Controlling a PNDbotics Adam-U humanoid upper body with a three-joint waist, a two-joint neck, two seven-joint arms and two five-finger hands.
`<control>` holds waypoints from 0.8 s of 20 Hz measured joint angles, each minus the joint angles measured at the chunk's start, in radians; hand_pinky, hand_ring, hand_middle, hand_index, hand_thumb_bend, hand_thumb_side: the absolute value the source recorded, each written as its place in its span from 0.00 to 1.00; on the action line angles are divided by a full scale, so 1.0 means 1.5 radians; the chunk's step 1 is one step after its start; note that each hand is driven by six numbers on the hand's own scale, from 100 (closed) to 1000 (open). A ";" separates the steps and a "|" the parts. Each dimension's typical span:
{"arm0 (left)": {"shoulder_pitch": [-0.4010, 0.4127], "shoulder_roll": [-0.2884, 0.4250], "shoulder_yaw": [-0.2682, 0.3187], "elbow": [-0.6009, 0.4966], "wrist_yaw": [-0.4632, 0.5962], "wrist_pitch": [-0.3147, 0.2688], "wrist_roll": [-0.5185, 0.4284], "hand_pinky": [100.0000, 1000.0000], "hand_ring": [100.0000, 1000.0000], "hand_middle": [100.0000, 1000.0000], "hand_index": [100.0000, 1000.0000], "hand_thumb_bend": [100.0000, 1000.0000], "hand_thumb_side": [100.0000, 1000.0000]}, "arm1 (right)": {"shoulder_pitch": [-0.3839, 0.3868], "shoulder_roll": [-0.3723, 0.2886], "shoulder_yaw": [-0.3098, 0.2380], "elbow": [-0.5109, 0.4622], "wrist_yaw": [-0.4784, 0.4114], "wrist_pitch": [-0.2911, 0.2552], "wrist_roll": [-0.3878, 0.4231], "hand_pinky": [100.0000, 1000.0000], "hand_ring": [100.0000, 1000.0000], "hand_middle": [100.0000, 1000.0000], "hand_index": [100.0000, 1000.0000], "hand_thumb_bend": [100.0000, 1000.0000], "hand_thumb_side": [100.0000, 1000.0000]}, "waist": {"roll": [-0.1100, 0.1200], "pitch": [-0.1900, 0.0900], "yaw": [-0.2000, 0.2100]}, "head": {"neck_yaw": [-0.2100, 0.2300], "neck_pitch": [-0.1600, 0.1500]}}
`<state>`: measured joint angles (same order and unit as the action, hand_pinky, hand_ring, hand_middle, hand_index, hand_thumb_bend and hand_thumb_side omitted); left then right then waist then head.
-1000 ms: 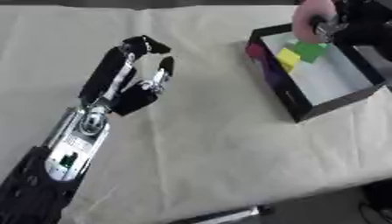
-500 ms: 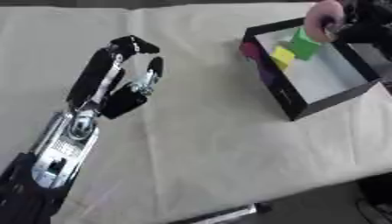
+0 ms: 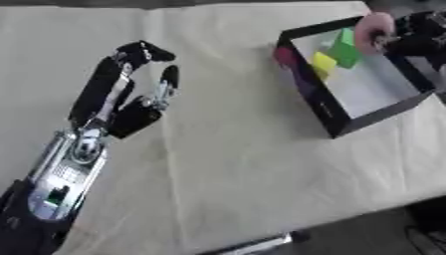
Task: Pick up the objects with one hand, pass them to the other hand, and then place them into the box on the other side of the table.
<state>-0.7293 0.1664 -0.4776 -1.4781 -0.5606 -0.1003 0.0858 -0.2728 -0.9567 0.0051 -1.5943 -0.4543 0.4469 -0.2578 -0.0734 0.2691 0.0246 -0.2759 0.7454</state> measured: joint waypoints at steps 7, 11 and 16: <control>0.000 0.000 0.000 0.000 0.000 0.002 0.002 0.76 0.71 0.62 0.73 0.08 0.91 | 0.005 0.000 0.000 0.020 0.030 -0.012 0.012 0.72 0.78 0.77 0.84 0.46 0.11 | 0.003 0.002 0.000 | 0.000 0.000; 0.000 0.000 0.000 -0.001 0.000 0.003 0.003 0.76 0.71 0.62 0.74 0.08 0.91 | 0.013 0.001 -0.012 0.023 0.065 -0.009 -0.019 0.75 0.85 0.87 0.90 0.41 0.21 | 0.003 0.002 -0.002 | 0.002 0.000; 0.000 0.000 0.000 -0.004 0.000 0.006 0.006 0.76 0.71 0.62 0.74 0.08 0.91 | 0.028 0.006 -0.028 0.020 0.088 0.008 -0.079 0.74 0.85 0.87 0.90 0.41 0.19 | 0.003 0.002 -0.005 | 0.007 0.000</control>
<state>-0.7288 0.1667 -0.4772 -1.4839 -0.5602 -0.0917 0.0946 -0.2311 -0.9475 -0.0367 -1.5646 -0.3226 0.4593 -0.3768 -0.0683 0.2724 0.0172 -0.2656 0.7454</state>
